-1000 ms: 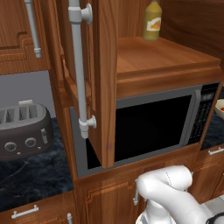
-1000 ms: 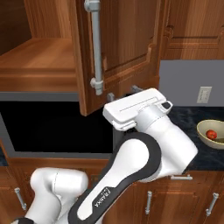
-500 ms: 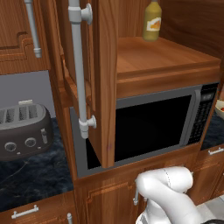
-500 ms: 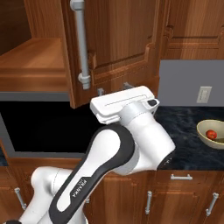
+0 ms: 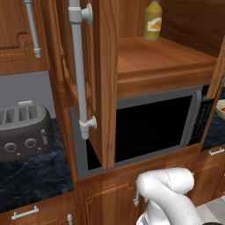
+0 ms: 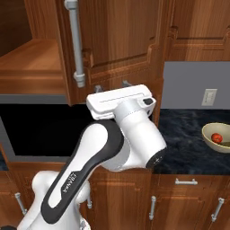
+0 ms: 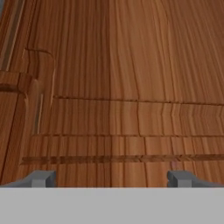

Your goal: Open the cabinet. Pick the kiwi and apple from the cabinet and place them into the bowl. Then close the cabinet.

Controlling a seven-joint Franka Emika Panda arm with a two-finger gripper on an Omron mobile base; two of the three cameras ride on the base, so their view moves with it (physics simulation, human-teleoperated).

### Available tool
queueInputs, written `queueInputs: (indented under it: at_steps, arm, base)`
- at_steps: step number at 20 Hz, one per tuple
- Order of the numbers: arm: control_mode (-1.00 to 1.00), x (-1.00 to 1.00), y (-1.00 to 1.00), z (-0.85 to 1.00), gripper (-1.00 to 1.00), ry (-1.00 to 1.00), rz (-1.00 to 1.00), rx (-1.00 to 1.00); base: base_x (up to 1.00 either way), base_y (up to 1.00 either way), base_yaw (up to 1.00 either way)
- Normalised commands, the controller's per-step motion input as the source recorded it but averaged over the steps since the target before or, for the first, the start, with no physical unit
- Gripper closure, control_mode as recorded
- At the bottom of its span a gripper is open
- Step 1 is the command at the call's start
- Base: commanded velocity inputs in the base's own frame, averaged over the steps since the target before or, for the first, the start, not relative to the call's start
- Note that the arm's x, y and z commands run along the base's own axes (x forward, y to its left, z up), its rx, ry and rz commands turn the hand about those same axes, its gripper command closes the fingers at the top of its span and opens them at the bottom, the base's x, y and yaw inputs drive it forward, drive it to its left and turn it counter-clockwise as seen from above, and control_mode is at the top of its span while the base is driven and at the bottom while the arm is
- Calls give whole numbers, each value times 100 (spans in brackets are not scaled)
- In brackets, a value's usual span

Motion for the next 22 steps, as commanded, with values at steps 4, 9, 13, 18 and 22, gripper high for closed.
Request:
queueInputs:
  at_steps: [4,9,13,18,22]
  arm:
    - [-100,45,31,0,-100,0,-4,0]
    - [-100,42,33,0,-100,0,-5,0]
    - [-100,46,35,0,-100,0,-6,0]
    - [-100,45,35,0,-100,0,-7,0]
    - [-100,46,35,0,-100,1,-9,0]
  base:
    - [0,0,0]
    - [0,0,0]
    - [0,0,0]
    - [0,0,0]
    - [0,0,0]
